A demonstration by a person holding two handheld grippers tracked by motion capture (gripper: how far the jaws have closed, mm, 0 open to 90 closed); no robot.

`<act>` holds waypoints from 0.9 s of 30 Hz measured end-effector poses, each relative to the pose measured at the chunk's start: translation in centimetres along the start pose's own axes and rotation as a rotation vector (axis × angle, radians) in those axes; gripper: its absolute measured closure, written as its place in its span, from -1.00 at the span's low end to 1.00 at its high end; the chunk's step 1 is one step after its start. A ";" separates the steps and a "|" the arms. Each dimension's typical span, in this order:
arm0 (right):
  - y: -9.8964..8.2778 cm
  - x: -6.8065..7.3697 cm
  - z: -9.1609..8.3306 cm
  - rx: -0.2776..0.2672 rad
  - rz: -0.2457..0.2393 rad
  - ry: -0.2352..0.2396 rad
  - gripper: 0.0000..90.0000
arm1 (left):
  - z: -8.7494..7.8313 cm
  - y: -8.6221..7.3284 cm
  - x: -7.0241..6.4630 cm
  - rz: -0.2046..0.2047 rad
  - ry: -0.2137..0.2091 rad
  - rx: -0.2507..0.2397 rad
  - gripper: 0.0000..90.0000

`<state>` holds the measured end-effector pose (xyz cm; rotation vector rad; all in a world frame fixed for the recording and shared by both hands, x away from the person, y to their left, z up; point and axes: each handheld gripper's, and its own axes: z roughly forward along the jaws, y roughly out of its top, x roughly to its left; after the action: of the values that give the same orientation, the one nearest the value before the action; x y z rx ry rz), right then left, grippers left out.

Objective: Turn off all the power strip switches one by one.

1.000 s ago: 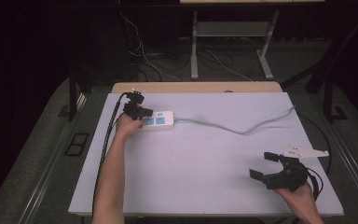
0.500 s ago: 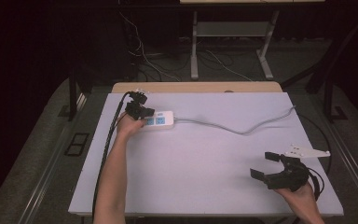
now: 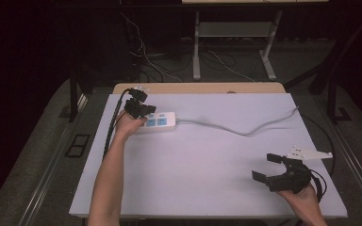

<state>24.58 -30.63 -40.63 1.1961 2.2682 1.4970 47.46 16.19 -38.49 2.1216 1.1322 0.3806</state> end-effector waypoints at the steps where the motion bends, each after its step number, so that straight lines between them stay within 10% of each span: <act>1: 0.0 0.0 0.0 0.000 0.000 0.000 -0.99 | 0.0 0.0 -0.1 0.004 0.000 0.000 0.99; 27: 0.0 -0.1 0.1 0.001 0.000 -0.001 -0.99 | 2.3 0.7 -1.5 0.039 -0.018 0.027 0.99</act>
<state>24.66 -30.65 -40.67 1.1961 2.2687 1.4952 48.20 13.68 -39.57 2.1693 1.0925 0.3659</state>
